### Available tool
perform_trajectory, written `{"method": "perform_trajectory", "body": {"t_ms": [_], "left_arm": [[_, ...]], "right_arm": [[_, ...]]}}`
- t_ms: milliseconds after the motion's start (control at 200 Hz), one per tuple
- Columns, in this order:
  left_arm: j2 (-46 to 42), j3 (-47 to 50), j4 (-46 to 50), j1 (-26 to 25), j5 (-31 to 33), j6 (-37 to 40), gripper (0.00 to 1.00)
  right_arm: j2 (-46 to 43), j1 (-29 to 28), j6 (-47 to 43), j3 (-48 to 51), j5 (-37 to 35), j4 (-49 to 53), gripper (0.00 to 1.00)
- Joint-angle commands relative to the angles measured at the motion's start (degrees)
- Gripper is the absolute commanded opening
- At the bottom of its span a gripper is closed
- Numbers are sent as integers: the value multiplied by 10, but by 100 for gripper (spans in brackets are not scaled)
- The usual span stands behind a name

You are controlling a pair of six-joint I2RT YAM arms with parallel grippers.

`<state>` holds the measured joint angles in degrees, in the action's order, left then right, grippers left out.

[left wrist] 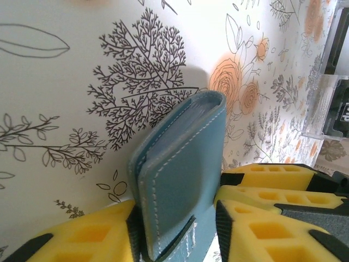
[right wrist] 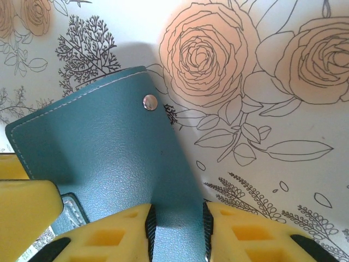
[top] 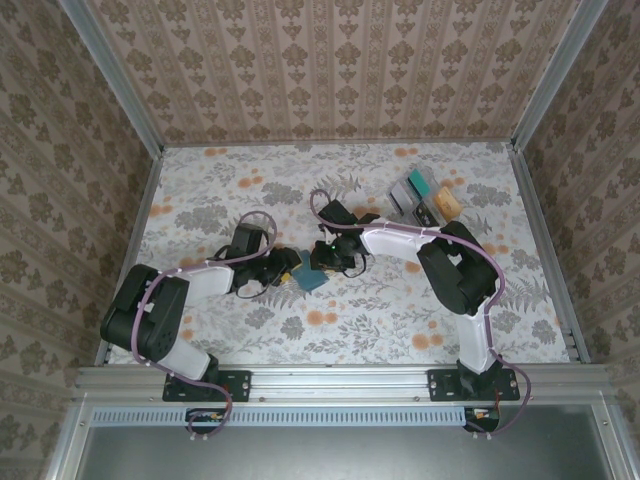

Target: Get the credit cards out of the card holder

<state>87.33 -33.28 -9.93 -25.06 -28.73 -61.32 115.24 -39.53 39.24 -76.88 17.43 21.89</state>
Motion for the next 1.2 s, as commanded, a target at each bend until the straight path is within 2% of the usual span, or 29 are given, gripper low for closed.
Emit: {"method": "perform_trajectory", "body": {"t_ms": [0,65,165,230,350,495,565,630,650,755,835,1020,1105,1195], "left_arm": [[1,-3,-27,-2,-24,5,38],[-2,-5,-20,-2,-18,10,34],[-15,-12,11,0,-4,30,22],[-29,-25,61,2,12,62,12],[-51,-73,197,2,56,144,7],[-68,-146,357,2,125,235,5],[-72,-190,439,-3,160,278,3],[-75,-237,516,-7,219,312,3],[-75,-251,539,-25,239,319,3],[-66,-317,639,-47,336,341,3],[-45,-363,703,-66,408,346,4],[33,-426,775,-108,565,339,8],[78,-445,786,-119,595,325,9],[125,-461,783,-135,600,316,13]], "right_arm": [[0,-3,14,9,27,-25,33],[-8,-3,15,10,20,-27,33],[-25,0,16,12,-2,-24,34],[-46,2,8,19,-20,-27,37],[-84,9,-37,20,-53,-13,45],[-139,31,-56,42,-93,-6,55],[-166,44,-59,61,-119,-7,63],[-192,50,-66,82,-158,-9,71],[-201,52,-69,88,-169,-11,73],[-233,56,-78,113,-207,-22,84],[-247,58,-77,123,-218,-28,99],[-286,61,-72,167,-232,-66,100],[-299,67,-66,180,-231,-73,100],[-306,72,-56,187,-231,-66,100]]}}
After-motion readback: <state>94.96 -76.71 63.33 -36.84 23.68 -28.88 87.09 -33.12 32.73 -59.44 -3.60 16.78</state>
